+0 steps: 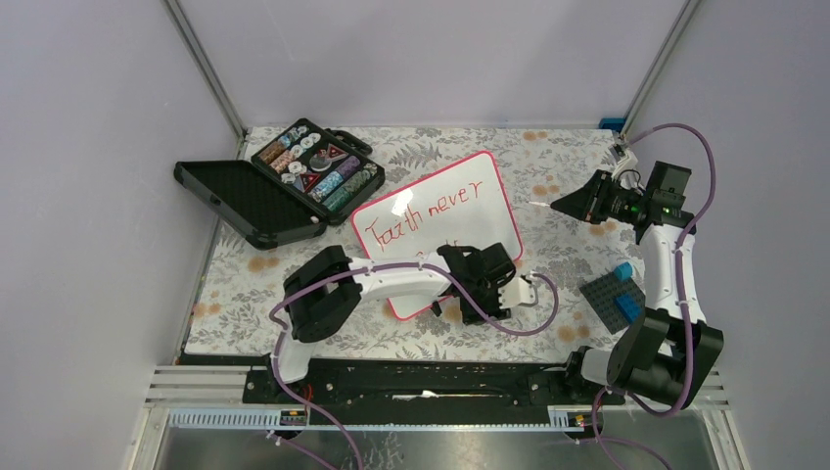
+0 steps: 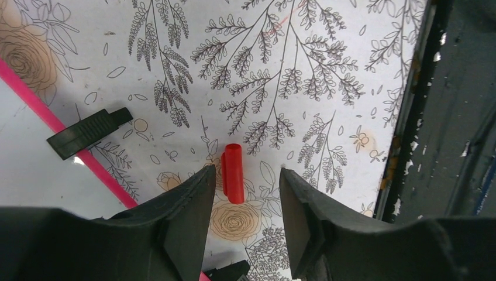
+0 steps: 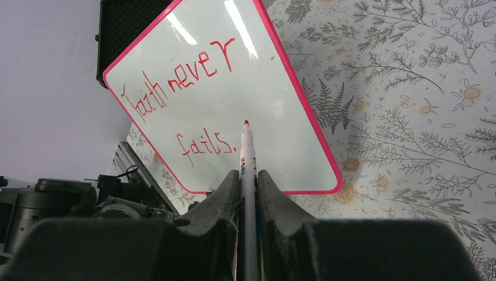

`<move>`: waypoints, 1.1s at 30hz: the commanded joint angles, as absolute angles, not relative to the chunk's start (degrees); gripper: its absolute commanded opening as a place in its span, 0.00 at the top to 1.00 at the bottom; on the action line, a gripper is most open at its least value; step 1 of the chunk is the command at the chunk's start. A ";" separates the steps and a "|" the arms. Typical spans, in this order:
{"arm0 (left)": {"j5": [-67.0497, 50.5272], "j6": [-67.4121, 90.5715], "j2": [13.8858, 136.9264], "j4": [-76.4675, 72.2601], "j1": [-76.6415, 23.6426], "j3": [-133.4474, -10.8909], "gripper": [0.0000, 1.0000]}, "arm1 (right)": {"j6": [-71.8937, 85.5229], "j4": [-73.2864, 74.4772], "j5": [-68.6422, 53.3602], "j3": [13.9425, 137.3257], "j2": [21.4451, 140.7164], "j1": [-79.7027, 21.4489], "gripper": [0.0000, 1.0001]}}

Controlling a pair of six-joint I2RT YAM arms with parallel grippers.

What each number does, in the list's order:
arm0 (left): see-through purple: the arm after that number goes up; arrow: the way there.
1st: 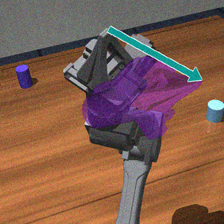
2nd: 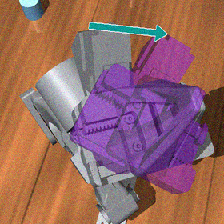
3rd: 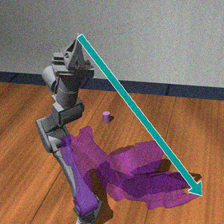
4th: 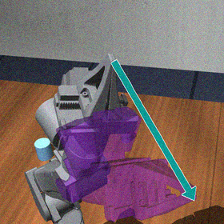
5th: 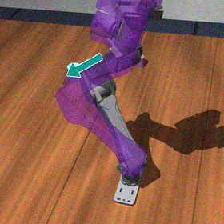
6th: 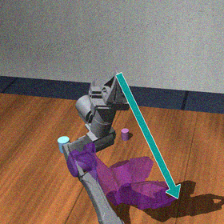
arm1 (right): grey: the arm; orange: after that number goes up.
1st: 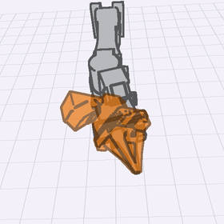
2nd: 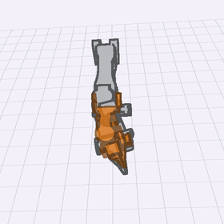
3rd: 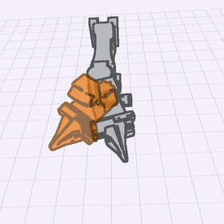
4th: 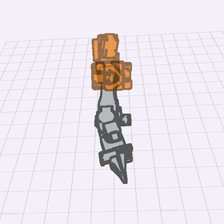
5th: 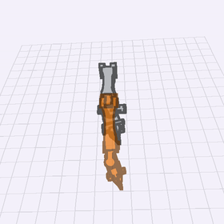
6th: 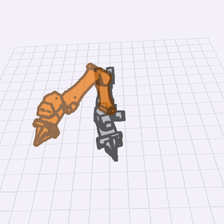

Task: Write a sentence on the whiteboard
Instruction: Pick up the pen cap from the center of the board.

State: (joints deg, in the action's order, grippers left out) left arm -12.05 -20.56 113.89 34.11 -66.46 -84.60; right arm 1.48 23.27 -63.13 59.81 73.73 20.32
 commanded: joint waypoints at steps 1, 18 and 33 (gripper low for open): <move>-11.31 -21.13 115.41 32.08 -65.58 -83.97 0.50 | 1.75 22.23 -65.47 59.95 71.77 20.48 1.00; -11.53 -19.66 117.27 32.98 -65.57 -82.23 0.82 | 1.62 22.16 -66.35 60.38 72.51 20.48 1.00; -24.65 -19.71 100.12 38.70 -56.78 -87.47 1.00 | -1.34 25.83 -70.59 63.45 73.31 19.49 1.00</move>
State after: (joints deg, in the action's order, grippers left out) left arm -18.61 -19.62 109.71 38.26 -60.97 -84.29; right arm 1.28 23.79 -66.37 59.99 73.76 20.25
